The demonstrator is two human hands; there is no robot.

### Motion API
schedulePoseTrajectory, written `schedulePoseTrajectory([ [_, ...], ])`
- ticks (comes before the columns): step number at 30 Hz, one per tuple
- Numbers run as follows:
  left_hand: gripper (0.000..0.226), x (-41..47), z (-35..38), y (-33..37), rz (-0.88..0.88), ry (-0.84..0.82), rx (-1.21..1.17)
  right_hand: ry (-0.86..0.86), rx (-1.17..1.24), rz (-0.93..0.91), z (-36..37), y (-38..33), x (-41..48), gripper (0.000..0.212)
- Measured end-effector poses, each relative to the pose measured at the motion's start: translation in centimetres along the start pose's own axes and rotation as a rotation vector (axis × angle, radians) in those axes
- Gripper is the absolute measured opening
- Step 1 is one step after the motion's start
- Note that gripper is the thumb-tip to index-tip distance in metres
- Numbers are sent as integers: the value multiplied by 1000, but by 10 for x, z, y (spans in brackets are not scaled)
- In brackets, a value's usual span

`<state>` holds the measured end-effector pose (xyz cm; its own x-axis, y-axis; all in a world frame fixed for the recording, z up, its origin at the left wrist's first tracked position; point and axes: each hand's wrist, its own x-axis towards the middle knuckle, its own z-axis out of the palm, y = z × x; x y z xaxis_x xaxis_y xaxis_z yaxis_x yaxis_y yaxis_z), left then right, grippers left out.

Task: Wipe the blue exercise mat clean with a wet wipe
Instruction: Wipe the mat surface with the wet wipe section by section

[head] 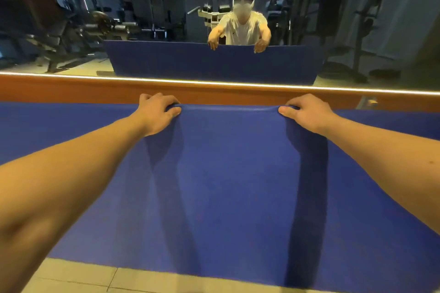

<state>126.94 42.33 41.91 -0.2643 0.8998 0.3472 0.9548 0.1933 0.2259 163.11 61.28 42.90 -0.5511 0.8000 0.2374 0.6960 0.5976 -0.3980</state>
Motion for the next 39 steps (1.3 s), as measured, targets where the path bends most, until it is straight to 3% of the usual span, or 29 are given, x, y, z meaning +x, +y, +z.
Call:
schedulePoseTrajectory([
  [4,31,11,40,-9,40,17,76,-46,-1,23,40,23,15,33],
  [8,34,35,70,-20,12,34,124,68,-40,-2,68,39,45,30],
  [11,60,51,93,-26,26,6,205,167,-42,30,96,54,73,17],
  [14,74,71,114,-31,17,-33,284,178,-146,58,128,72,101,24],
  [17,69,92,137,-32,-18,-59,381,206,-265,92,157,87,126,31],
  [23,51,122,166,-34,-55,-160,426,202,-166,185,213,107,167,31],
  [30,71,151,234,-56,-67,-171,395,187,-128,202,262,145,190,32],
  [36,67,175,292,-77,-116,-199,354,275,-83,246,314,162,208,23],
  [39,69,181,321,-86,-129,-213,361,225,63,280,354,168,203,36],
])
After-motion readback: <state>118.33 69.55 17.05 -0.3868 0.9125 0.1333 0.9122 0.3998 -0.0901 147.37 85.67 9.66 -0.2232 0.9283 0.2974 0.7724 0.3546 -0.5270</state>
